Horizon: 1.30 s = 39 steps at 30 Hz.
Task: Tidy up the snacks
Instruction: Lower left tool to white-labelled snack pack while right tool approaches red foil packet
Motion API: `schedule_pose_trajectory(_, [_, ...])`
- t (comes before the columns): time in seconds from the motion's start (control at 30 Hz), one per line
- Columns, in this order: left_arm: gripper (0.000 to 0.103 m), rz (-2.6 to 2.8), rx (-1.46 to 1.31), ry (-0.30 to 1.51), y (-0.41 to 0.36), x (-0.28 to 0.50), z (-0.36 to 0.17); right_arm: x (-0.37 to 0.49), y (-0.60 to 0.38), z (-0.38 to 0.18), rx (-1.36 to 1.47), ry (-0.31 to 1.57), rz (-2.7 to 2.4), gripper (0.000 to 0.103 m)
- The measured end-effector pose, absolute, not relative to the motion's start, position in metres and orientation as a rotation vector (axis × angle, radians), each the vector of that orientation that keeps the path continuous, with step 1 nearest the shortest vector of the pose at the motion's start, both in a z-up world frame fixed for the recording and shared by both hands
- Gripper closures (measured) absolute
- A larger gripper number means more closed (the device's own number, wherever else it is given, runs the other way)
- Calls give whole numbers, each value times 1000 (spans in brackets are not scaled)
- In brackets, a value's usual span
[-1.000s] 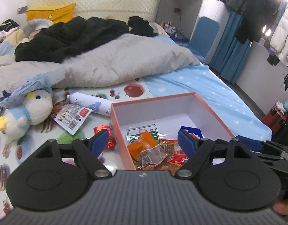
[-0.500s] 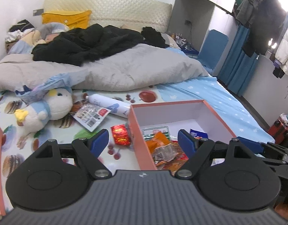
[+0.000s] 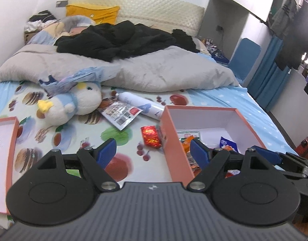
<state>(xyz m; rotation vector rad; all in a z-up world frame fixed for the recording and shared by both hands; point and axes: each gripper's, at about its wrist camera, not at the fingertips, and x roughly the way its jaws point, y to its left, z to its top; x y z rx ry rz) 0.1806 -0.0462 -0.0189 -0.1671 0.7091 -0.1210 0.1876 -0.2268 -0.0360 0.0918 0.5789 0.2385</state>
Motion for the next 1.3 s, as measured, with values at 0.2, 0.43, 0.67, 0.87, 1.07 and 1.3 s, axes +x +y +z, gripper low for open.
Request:
schedule_pose_trajectory(0.2, [19,-85,-198,741,-26,191,-34,196,-204,-51,90,633,260,37])
schedule_pose_trajectory(0.43, [19,-63,-215,786,-6,220,-53,214,-182,-62,53,657,269,37])
schedule_pose_trajectory(0.67, [15,-44,-248,836,23,262,-88,234,-152,-77,31,662,284,37])
schedule_pose_trajectory(0.87, [14,-26,-279,893,55,305,-126,252,-124,-103,-38,653,255,38])
schedule_pose_trajectory(1.07, [13,-47,-401,922,83,350,-164,281,-107,-137,-75,696,213,39])
schedule_pose_trajectory(1.3, [13,-90,-521,947,96,409,-207,332,-96,-178,-119,747,105,42])
